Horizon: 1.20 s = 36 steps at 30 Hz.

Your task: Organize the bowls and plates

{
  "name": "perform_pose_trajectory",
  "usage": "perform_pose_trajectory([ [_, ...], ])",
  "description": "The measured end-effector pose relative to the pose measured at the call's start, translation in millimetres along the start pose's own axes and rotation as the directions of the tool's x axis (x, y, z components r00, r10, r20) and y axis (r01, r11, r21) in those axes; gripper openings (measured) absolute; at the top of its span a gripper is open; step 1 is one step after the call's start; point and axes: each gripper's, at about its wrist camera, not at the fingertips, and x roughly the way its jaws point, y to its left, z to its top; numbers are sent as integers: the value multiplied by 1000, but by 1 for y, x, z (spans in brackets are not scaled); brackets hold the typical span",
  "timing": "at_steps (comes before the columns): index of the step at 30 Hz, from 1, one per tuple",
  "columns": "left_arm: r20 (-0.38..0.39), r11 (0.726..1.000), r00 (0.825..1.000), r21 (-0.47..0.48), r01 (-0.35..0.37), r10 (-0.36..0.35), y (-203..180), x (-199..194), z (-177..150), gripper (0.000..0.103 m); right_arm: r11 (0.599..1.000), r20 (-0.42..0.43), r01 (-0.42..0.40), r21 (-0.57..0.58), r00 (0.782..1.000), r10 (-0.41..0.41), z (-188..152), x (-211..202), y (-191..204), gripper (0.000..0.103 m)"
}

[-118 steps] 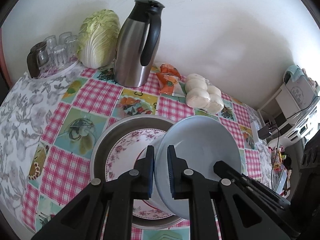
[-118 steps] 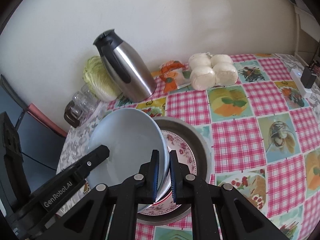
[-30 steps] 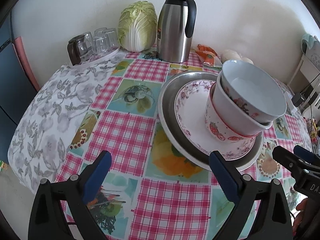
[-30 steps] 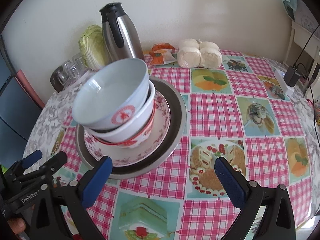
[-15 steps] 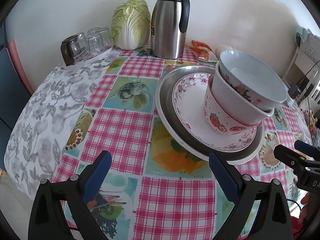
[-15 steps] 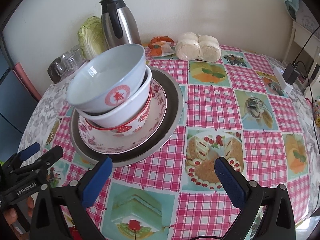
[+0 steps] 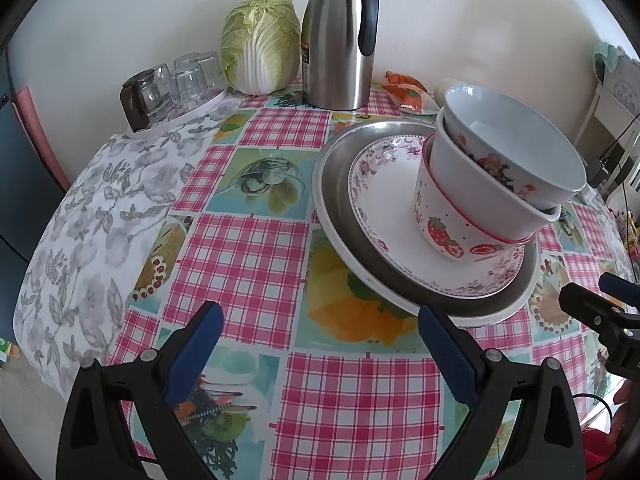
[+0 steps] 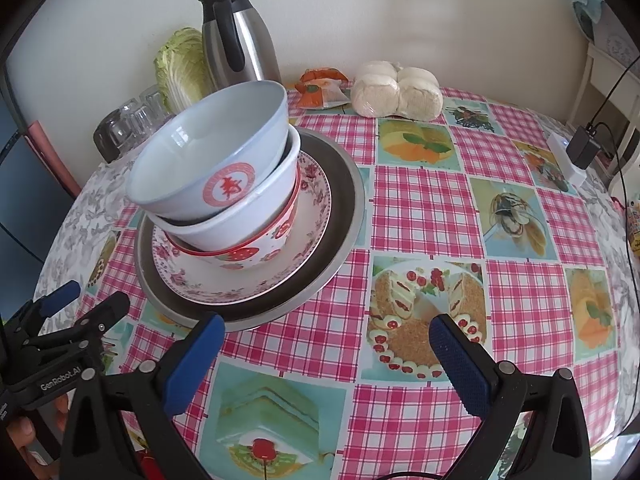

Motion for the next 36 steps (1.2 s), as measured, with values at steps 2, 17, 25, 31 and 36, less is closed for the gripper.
perform_pose_trajectory([
  [2,-1,1000,1000,0,-1,1,0,0,0,98,1000,-3,2,-1,1000,-2,0,1,0,103],
  [17,2,1000,1000,13,-13,13,-3,0,-1,98,1000,-15,10,-14,1000,-10,0,4,-2,103],
  [25,2,1000,1000,24,-13,13,-3,0,-1,98,1000,-18,11,-20,1000,-12,-1,4,-1,103],
  [31,-5,1000,1000,27,-16,16,-3,1,-1,98,1000,-20,12,-21,1000,-13,-1,5,-1,103],
  [36,-13,999,999,35,-40,41,-4,3,-2,98,1000,-23,13,-23,1000,-14,-1,6,-1,103],
])
